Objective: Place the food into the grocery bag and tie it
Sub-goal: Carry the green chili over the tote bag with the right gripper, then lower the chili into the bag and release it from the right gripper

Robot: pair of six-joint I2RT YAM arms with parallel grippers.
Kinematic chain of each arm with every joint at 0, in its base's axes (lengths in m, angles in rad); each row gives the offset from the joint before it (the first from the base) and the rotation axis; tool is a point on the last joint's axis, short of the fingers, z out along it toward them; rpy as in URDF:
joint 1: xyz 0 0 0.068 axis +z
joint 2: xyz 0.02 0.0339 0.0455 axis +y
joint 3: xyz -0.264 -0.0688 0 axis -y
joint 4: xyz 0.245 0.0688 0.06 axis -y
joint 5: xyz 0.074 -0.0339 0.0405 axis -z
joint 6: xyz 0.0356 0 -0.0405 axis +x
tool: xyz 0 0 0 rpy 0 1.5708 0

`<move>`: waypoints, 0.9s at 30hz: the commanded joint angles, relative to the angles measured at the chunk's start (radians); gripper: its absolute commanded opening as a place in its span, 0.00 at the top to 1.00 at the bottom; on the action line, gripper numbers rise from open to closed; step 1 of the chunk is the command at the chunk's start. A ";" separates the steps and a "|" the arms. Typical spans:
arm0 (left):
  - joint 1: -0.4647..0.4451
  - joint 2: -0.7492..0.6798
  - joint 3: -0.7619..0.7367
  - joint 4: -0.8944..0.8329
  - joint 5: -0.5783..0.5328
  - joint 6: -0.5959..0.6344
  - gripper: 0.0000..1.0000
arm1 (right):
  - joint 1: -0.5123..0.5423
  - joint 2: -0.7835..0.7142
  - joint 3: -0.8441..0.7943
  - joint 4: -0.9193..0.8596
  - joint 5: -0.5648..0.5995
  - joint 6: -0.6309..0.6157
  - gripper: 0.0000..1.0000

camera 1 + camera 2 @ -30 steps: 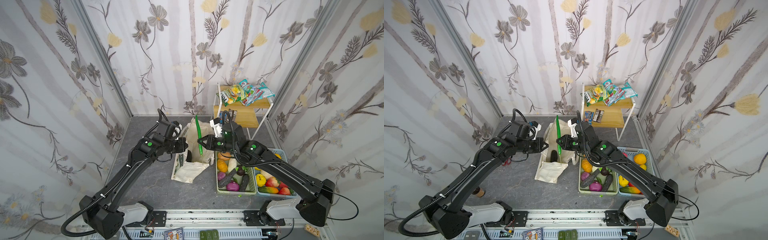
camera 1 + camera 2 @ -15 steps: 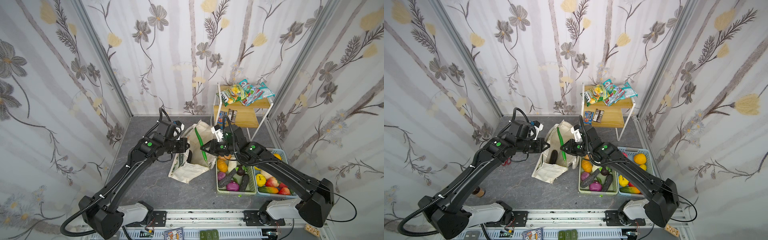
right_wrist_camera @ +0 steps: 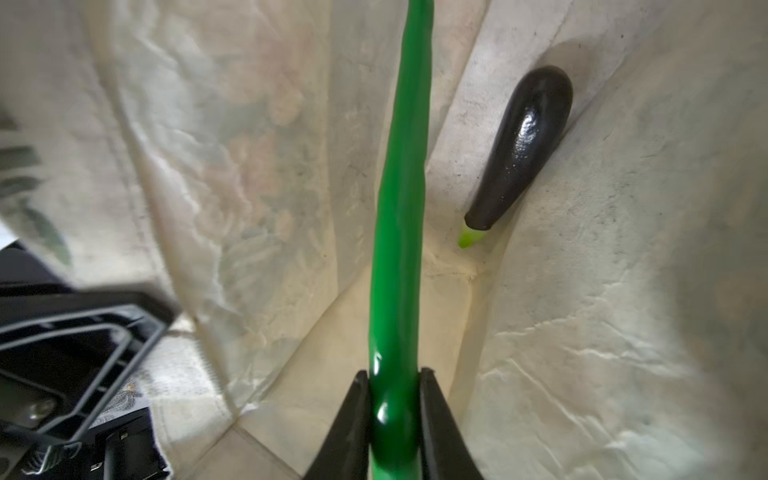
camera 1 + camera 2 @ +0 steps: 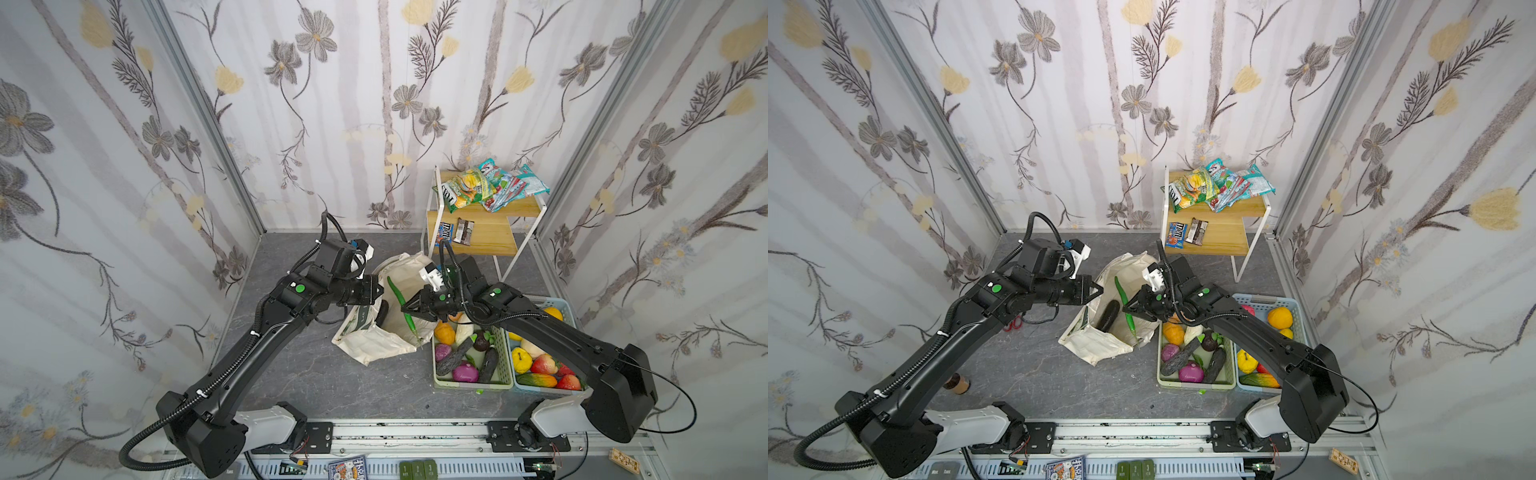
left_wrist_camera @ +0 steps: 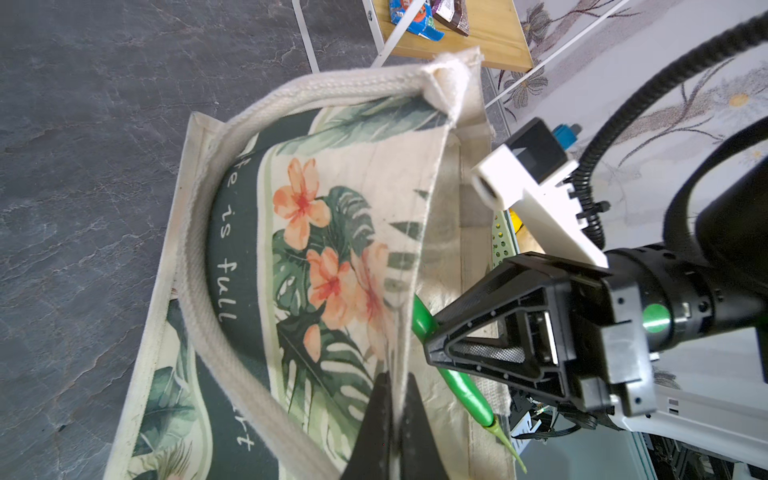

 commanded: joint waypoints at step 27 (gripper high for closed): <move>-0.014 -0.117 -0.258 0.116 -0.345 -0.423 1.00 | 0.157 0.376 0.165 0.350 0.427 0.353 0.64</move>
